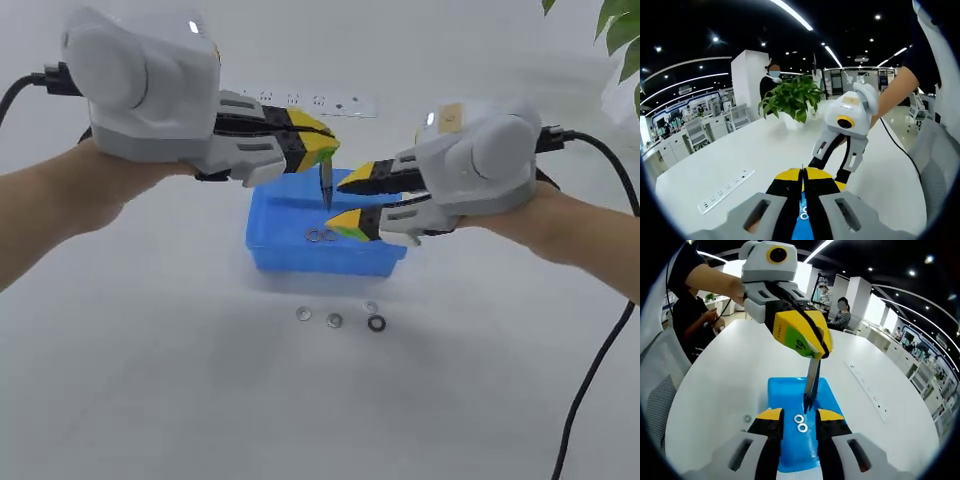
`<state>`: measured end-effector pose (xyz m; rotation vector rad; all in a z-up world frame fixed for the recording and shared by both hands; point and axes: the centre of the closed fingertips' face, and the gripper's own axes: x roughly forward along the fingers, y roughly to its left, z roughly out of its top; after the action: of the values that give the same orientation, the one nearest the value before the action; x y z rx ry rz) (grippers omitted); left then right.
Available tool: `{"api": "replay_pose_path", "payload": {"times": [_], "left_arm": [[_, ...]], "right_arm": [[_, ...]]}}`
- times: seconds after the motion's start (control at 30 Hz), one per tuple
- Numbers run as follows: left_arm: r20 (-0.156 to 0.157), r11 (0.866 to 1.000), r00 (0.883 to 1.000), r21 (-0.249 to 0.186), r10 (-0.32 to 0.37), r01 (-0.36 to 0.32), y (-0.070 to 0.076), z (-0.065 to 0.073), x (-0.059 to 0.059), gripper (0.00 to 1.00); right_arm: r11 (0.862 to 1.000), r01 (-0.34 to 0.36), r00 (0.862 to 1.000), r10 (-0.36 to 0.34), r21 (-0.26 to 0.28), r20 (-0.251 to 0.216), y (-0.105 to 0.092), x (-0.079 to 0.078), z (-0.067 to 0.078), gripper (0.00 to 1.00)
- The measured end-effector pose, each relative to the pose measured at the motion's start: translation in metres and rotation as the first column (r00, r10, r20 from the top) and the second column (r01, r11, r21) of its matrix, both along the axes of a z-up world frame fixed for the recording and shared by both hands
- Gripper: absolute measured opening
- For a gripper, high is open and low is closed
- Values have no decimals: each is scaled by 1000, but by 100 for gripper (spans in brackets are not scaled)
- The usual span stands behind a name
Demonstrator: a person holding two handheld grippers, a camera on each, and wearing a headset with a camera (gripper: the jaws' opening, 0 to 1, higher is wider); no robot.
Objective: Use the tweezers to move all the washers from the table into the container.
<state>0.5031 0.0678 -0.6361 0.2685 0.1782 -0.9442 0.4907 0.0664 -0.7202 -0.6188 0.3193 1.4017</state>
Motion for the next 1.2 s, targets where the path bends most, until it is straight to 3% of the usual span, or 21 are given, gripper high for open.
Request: {"api": "replay_pose_path", "payload": {"times": [0.17,0.27,0.37,0.47,0.73,0.8,0.97,1.1,1.2], "left_arm": [[38,1000,999,14,0,-1,-4,12,-10,4],[48,999,999,37,-11,10,-3,14,-19,4],[62,998,998,58,-16,13,-3,16,-29,4],[70,999,997,40,-11,8,-4,21,-39,4],[47,994,997,92,-58,53,-16,12,-77,4],[36,993,998,104,-54,50,-15,4,-84,4],[10,993,999,111,-46,44,-14,-11,-98,4],[-8,992,999,121,-44,45,-13,-23,-105,5],[-19,996,1000,90,-20,21,-9,-28,-104,5]], "right_arm": [[998,63,998,-63,22,28,-24,1,15,27],[990,114,993,-116,81,17,-40,-4,29,27],[986,131,991,-134,101,17,-59,-15,36,29],[983,139,990,-142,123,19,-74,-29,39,34],[966,226,974,-224,128,-27,-113,-64,27,43],[962,242,970,-242,123,-13,-117,-69,24,44],[960,257,965,-262,110,31,-123,-87,19,57],[958,265,964,-265,111,-12,-125,-101,13,66],[960,261,965,-260,104,-25,-126,-110,7,70]]}}
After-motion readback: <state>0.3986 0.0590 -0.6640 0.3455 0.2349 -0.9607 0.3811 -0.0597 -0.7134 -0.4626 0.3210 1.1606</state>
